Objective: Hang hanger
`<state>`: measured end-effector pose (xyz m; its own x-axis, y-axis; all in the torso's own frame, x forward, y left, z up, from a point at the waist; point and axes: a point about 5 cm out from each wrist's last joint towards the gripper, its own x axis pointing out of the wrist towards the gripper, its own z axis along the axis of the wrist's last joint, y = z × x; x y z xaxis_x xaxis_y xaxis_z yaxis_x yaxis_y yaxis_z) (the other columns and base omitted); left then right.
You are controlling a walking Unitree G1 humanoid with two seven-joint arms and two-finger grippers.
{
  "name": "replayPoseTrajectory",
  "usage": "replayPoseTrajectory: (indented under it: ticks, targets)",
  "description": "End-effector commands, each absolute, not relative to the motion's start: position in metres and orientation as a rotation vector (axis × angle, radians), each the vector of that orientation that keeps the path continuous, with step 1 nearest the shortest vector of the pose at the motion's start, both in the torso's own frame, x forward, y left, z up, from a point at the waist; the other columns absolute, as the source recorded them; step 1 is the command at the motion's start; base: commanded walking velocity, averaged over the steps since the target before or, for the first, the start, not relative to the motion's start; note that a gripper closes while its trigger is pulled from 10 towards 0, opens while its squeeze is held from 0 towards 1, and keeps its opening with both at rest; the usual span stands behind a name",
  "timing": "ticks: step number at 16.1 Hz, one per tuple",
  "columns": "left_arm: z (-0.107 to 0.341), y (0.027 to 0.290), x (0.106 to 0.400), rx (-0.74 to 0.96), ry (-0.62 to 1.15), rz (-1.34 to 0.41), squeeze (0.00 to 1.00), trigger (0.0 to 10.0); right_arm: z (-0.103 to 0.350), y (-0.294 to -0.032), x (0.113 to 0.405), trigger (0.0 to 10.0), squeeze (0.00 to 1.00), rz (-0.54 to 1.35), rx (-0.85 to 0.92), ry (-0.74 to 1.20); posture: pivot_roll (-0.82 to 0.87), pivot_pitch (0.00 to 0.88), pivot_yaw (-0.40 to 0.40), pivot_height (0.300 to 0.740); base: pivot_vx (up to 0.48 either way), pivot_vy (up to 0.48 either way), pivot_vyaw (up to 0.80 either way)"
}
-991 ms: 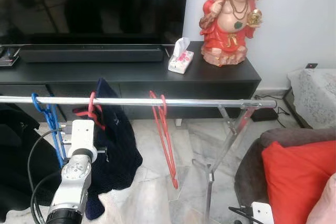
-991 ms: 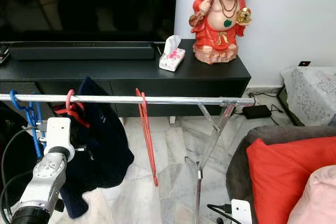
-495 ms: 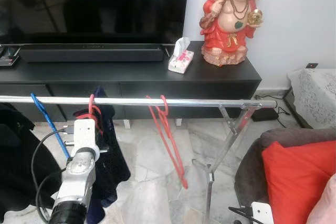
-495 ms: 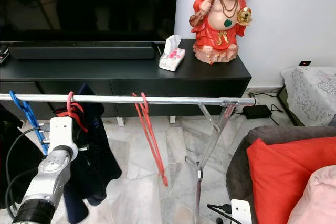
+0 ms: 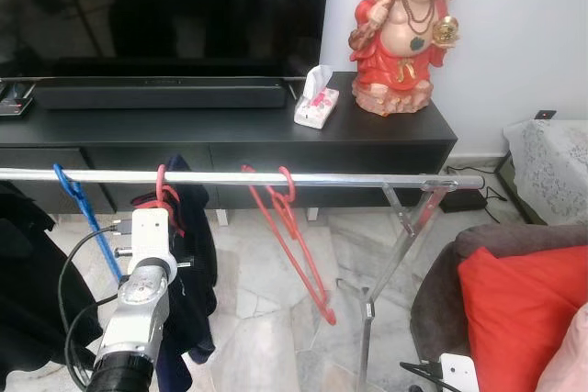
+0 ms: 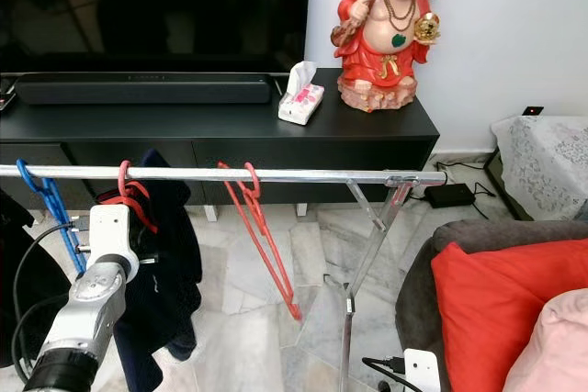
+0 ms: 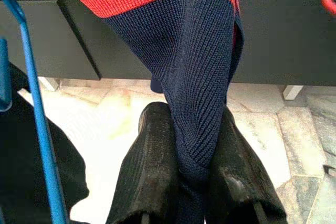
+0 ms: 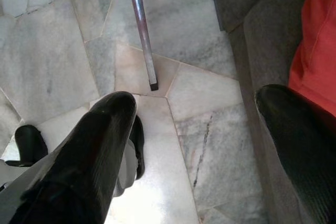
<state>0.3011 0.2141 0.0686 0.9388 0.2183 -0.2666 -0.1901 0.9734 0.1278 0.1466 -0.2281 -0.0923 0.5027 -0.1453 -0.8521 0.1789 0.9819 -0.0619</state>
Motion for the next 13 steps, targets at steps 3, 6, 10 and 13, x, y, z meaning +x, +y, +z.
replayPoseTrajectory:
  ticks: [3,6,10,13]
  targets:
    - [0.071,0.209,0.299,0.095,0.265,0.176,1.00,10.0,-0.092,-0.230,0.146,10.0,0.00,-0.199,0.038,1.027,-0.12,0.000,-0.040,0.740,0.000,0.000,0.00]
    - [0.072,0.208,0.296,0.091,0.259,0.164,1.00,10.0,-0.092,-0.230,0.146,10.0,0.00,-0.200,0.039,1.028,-0.12,0.000,-0.040,0.740,0.000,0.000,0.00]
    - [0.074,0.206,0.290,0.096,0.239,0.146,1.00,10.0,-0.092,-0.229,0.146,10.0,0.00,-0.198,0.040,1.028,-0.12,0.000,-0.039,0.740,0.000,0.000,0.00]
    - [0.083,0.205,0.278,0.118,0.182,0.118,1.00,10.0,-0.092,-0.229,0.146,10.0,0.00,-0.203,0.041,1.026,-0.12,0.000,-0.036,0.740,0.000,0.000,0.00]
